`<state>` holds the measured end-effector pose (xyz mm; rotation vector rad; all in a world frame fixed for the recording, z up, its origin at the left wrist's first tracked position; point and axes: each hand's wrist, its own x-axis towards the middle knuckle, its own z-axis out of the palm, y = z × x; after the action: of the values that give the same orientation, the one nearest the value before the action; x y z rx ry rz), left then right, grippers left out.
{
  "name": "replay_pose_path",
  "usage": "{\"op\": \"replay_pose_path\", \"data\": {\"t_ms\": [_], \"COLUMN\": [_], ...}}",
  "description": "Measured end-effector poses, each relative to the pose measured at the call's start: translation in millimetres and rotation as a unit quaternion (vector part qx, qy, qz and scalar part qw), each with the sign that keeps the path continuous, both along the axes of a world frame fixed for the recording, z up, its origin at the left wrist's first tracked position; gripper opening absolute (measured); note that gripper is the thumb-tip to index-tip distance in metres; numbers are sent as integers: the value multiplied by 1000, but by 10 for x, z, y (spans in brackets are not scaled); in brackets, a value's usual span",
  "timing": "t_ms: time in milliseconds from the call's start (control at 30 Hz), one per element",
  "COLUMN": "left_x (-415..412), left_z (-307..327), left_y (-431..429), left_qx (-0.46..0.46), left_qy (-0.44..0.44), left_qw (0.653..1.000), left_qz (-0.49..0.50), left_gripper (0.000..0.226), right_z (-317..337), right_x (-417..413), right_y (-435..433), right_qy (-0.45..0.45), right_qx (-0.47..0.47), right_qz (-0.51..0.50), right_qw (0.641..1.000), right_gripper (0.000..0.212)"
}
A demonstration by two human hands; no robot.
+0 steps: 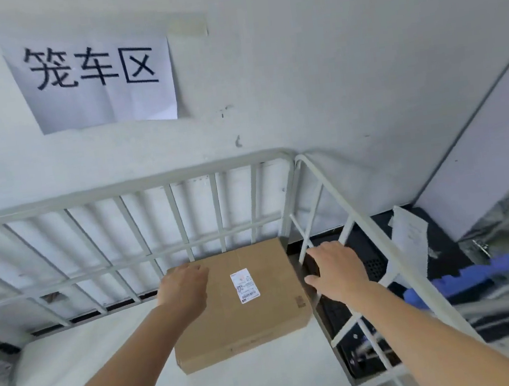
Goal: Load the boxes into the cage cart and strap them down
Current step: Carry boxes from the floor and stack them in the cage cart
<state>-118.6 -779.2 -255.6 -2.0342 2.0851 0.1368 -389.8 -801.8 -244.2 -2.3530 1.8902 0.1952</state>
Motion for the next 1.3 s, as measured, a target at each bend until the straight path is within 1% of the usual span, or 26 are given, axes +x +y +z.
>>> {"op": "replay_pose_path", "data": {"t_ms": [100,167,333,467,567,700,833,1033,1167,1300], "left_x": [-177,-361,-949,-1446,-1799,-2241,-2660,-3259,-3612,-3972], "left_z": [418,717,1338,1678,1859,2033,2176,2302,2339,2254], "left_y": [135,258,628,1035,1452,1995,2420,2919,3264,3584], "left_qx": [-28,-61,-135,-173,-181,-195,-201,-196,-186,-164], "left_qy": [5,9,11,32,42,48,60,85,92,93], "left_qw": [998,994,971,950,937,916,891,846,810,778], "left_qz": [-55,-93,-196,-259,-296,-347,-403,-488,-548,-599], "left_gripper": [22,22,19,18,31,34,35,22,18,16], "right_z": [499,801,1332,1637,1794,1954,2085,2180,2175,2100], "right_x": [-148,-290,-684,-1042,-1289,-1593,-1861,-2122,-2233,-2335], "right_y": [403,745,1560,2272,2864,3685,4387,5280,5801,6342], "right_qy": [-18,-21,-13,-6,0,24,38,60,68,66], "right_qx": [-50,-85,-140,-165,-179,-189,-190,-179,-154,-147], "right_qz": [-46,-79,-145,-202,-240,-295,-360,-459,-531,-598], "right_qw": [998,993,979,965,954,936,913,868,831,785], "right_gripper": [40,40,39,42,46,50,49,47,42,41]}}
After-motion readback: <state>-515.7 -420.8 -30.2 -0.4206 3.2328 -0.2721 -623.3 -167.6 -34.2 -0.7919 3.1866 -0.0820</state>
